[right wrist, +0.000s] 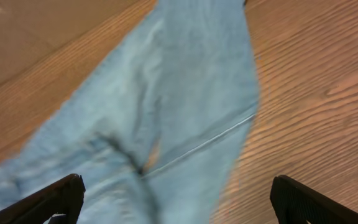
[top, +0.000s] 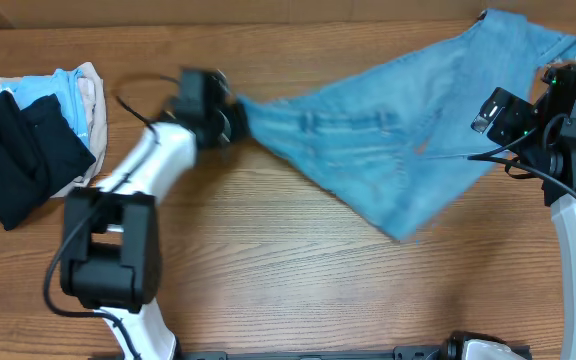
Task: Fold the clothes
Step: 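Grasp the jeans waistband with the left gripper and pull it left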
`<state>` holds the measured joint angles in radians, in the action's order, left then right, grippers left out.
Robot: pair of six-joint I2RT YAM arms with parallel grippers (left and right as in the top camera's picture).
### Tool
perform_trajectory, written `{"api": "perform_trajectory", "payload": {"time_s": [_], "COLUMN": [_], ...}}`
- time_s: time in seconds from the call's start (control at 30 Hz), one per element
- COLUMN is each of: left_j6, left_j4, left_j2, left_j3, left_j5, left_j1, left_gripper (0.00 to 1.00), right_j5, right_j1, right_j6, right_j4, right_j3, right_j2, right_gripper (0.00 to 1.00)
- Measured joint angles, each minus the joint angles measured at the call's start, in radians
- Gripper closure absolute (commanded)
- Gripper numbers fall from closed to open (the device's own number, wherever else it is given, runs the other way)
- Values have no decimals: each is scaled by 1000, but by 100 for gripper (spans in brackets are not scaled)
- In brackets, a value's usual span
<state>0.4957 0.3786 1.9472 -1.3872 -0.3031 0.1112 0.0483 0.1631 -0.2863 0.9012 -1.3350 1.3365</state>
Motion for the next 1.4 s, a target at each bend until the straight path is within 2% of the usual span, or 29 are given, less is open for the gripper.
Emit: {"api": "perform_trajectory", "payload": {"time_s": [0.03,0.07,0.1,0.13,0.23,0.33,0.5,0.6,0.77,0.93,1.2,1.4], "left_j6": [-12,-27,-39,-48,-60,-62,-98,-131,-189,-195,-105,-67], "left_j4": [40,78,120,163,306,454,572,569,494,406,282,220], "left_j2": [2,2,2,2,0,-7,-3,-2,27,106,282,348], "left_j3": [-60,-118,-177,-243,-392,-456,-460,-460,-460,-460,-460,-460], "left_j5": [8,14,27,35,31,-21,-74,-31,130,219,295,335], "left_j1": [-34,-69,-103,-143,-234,-270,-167,-39,220,388,401,397], "left_gripper": [85,57,18,0,0,0,0,0,0,0,0,2], "right_j5": [0,0,0,0,0,0,0,0,-6,-13,-43,-49], "right_j1": [0,0,0,0,0,0,0,0,0,0,0,0], "right_j6": [1,4,8,11,19,24,26,26,26,26,26,25], "right_j4": [0,0,0,1,4,8,9,16,56,98,148,148], "right_j3": [0,0,0,0,0,0,0,0,0,0,0,0], "right_j2": [0,0,0,0,0,0,0,0,0,0,0,0], "right_gripper": [0,0,0,0,0,0,0,0,0,0,0,0]}}
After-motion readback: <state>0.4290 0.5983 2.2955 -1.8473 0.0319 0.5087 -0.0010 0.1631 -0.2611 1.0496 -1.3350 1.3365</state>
